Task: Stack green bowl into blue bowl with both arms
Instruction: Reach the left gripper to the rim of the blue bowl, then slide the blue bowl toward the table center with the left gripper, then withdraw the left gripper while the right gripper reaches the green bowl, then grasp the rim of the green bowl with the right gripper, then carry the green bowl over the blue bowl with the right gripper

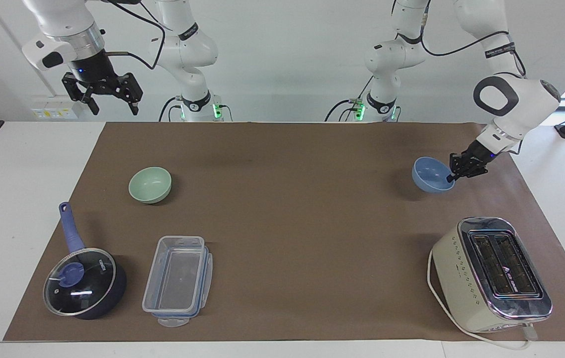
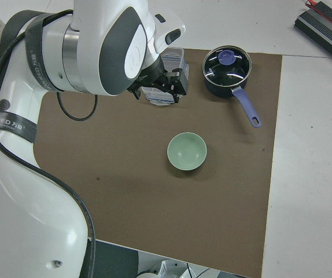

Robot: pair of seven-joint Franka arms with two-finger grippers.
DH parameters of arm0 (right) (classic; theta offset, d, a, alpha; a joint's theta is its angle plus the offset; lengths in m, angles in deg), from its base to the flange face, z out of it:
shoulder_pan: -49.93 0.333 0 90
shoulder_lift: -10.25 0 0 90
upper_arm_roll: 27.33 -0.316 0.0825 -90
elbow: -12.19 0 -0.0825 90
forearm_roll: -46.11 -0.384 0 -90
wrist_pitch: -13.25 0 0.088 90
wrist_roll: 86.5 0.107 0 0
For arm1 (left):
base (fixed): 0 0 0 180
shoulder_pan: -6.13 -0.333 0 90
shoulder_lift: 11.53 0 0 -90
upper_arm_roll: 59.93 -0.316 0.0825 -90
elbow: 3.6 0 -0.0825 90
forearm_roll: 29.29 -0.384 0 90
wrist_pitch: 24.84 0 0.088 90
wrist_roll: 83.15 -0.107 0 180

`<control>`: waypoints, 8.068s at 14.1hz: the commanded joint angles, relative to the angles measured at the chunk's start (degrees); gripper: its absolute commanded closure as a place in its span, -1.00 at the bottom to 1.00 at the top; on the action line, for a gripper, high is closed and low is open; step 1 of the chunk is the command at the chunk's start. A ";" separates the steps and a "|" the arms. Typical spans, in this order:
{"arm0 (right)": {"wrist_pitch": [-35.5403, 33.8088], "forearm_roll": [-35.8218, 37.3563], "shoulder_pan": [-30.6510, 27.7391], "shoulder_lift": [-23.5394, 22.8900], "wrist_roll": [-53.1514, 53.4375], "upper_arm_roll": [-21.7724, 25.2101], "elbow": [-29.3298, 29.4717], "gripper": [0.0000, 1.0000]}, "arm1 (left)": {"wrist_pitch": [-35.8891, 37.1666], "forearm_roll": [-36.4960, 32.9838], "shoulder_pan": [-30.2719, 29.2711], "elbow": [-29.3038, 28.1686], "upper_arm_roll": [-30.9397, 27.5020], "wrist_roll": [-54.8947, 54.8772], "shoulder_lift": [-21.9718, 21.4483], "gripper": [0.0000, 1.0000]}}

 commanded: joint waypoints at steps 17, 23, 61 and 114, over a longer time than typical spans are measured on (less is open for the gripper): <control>0.77 0.24 -0.94 0.87 -1.60 -0.04 -1.38 -1.00 | -18.57 -21.84 47.93 1.87 0.53 76.48 7.91 1.00; 0.77 0.24 -1.02 0.87 -1.60 -0.04 -1.46 -1.00 | -18.92 -21.66 51.46 1.88 0.97 77.20 9.86 1.00; 48.23 -3.19 -10.16 -8.80 -13.91 -0.04 -38.20 -1.00 | 32.85 -24.39 19.56 44.59 0.00 32.99 5.90 -1.00; 34.08 -12.07 28.93 -10.19 32.40 -2.76 -19.66 1.00 | 39.27 -22.54 17.71 43.89 -0.44 33.34 3.79 -1.00</control>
